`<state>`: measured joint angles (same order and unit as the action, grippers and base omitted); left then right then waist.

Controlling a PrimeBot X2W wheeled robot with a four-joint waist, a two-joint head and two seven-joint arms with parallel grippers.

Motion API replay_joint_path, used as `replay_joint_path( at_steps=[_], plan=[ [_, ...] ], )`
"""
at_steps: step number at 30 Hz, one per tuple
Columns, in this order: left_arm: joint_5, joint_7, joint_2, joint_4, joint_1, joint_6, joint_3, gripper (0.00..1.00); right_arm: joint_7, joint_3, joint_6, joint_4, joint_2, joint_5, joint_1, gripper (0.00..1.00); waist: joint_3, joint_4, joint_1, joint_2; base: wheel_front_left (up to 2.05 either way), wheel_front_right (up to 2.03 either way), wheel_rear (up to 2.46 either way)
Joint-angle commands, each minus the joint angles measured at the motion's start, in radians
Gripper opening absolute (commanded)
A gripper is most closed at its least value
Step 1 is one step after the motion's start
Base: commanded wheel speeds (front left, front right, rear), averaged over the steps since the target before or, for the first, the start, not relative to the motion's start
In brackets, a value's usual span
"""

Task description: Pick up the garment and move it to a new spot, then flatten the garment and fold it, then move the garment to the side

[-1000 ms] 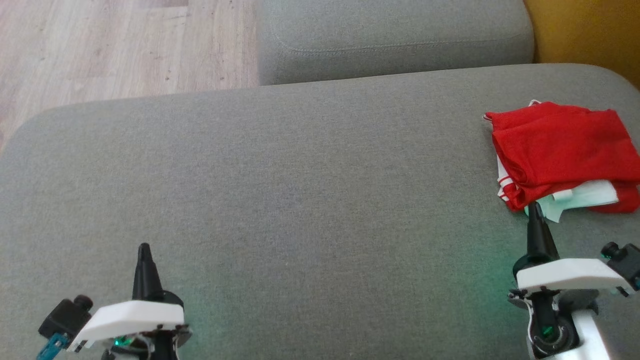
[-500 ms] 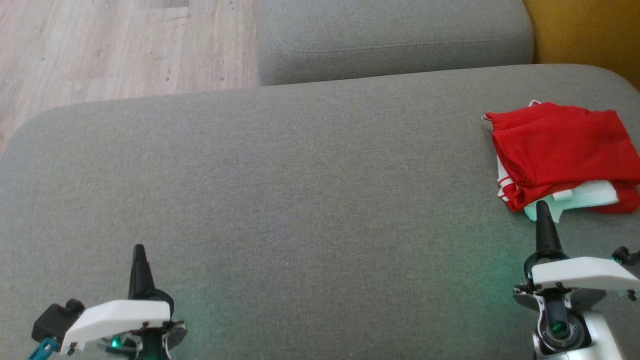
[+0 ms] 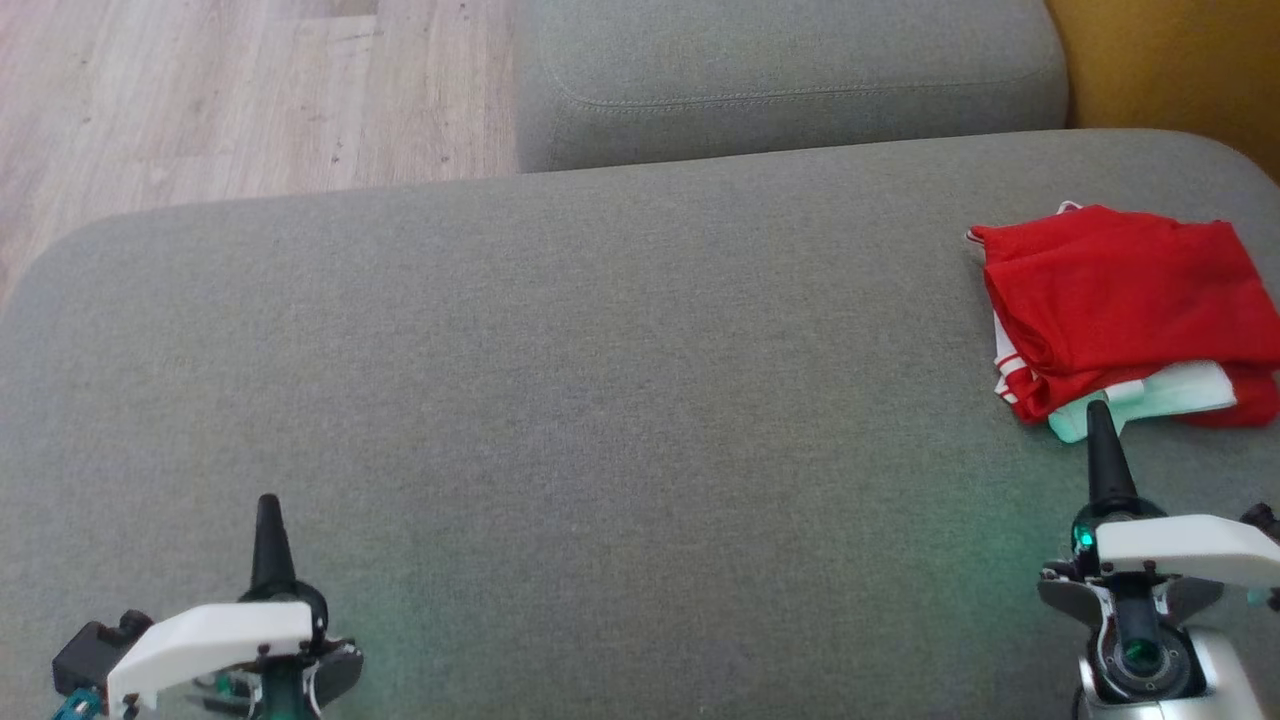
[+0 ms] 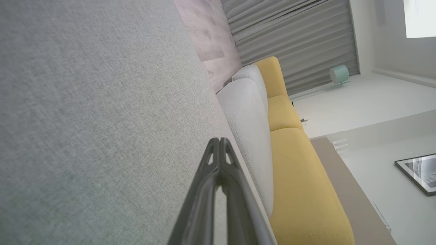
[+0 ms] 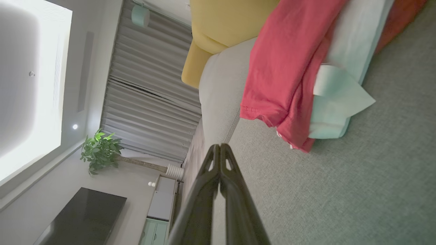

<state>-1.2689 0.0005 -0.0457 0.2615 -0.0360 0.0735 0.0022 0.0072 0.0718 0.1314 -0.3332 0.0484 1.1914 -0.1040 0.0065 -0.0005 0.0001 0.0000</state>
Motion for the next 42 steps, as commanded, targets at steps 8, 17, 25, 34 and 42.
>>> replay_joint_path(
  at_steps=[8, 17, 25, 34, 42],
  plan=[
    [-0.088, 0.032, -0.007, -0.025, -0.060, 0.022, 0.049, 0.00, 0.029, 0.001, -0.001, 0.052, 0.003, 0.110, -0.014, 0.00, -0.001, 0.000, 0.0000, 0.0000, 0.00, 0.00, 0.00],
    [-0.175, 0.058, -0.007, -0.022, -0.064, 0.034, 0.070, 0.00, 0.056, 0.015, -0.001, 0.064, 0.002, 0.215, -0.011, 0.00, -0.002, 0.000, -0.0001, 0.0000, 0.00, 0.00, 0.00],
    [-0.251, 0.082, -0.007, -0.019, -0.068, 0.044, 0.088, 0.00, 0.079, 0.027, -0.001, 0.075, 0.002, 0.307, -0.008, 0.00, -0.002, 0.000, -0.0001, 0.0000, 0.00, 0.00, 0.00],
    [-0.337, 0.109, -0.007, -0.016, -0.072, 0.057, 0.108, 0.00, 0.105, 0.041, -0.001, 0.088, 0.002, 0.412, -0.004, 0.00, -0.003, 0.000, -0.0001, 0.0000, 0.00, 0.00, 0.00],
    [-0.342, 0.111, -0.007, -0.016, -0.072, 0.057, 0.109, 0.00, 0.106, 0.042, -0.001, 0.088, 0.002, 0.417, -0.004, 0.00, -0.003, 0.001, -0.0001, 0.0000, 0.00, 0.00, 0.00]
  ],
)
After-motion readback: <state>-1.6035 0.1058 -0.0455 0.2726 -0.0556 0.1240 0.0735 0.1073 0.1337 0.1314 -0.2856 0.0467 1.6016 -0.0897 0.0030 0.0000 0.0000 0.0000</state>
